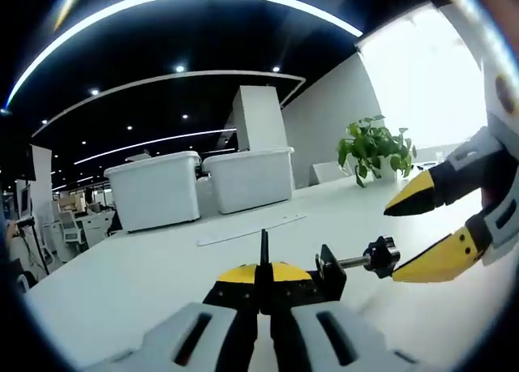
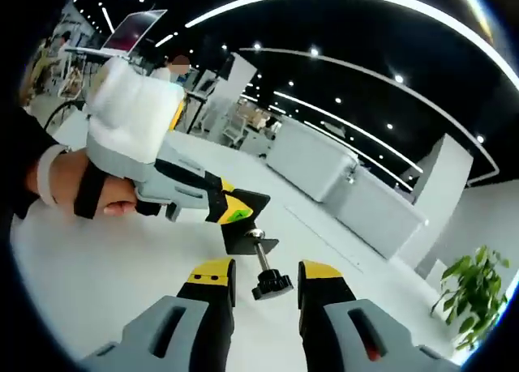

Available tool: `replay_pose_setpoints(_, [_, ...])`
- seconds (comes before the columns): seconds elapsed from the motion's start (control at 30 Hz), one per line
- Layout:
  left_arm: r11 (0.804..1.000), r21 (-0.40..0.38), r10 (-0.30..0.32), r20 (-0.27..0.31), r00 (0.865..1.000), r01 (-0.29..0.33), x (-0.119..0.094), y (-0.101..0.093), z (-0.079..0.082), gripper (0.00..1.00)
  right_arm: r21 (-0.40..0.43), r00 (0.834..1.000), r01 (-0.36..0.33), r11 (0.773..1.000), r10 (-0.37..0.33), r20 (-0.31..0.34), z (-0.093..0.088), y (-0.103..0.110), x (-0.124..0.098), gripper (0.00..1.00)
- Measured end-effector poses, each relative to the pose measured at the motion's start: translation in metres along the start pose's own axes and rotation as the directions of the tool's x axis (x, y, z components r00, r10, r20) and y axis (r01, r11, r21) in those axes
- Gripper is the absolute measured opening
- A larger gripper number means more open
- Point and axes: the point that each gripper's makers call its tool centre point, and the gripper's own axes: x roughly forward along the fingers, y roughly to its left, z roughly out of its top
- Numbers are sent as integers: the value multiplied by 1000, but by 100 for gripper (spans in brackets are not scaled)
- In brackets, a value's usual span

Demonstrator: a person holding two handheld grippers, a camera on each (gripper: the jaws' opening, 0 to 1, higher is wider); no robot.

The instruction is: Clamp the fixed fixture on the desktop, loosen the retaining clip, secure it to the edge of the desk, and tighten the retaining clip.

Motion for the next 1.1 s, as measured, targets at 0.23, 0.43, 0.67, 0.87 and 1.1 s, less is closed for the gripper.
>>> replay_pose_setpoints(0.23, [1000, 23, -7, 9, 1000, 7, -2, -2, 3, 3, -169, 994, 38, 985, -55, -92, -5, 6, 21, 29])
replay_pose_setpoints(0.43, [1000, 15, -2, 13, 1000, 2, -3, 0, 6, 3, -222, 985, 46, 974, -81, -149, -18, 1, 35, 26])
replay_pose_setpoints(0.67, [1000, 24, -7, 17, 1000, 6, -2, -2, 7, 3, -208, 982, 46, 977, -82, -170, -18, 2, 44, 25])
replay_pose_setpoints(0.87, [999, 33, -6, 12, 1000, 6, -2, -3, 6, 3, -189, 978, 52, 981, -88, -190, -22, 1, 49, 19])
replay_pose_setpoints(1.1, [999, 42, -8, 14, 1000, 8, -2, -4, 7, 3, -188, 976, 60, 980, -97, -194, -21, -3, 50, 12])
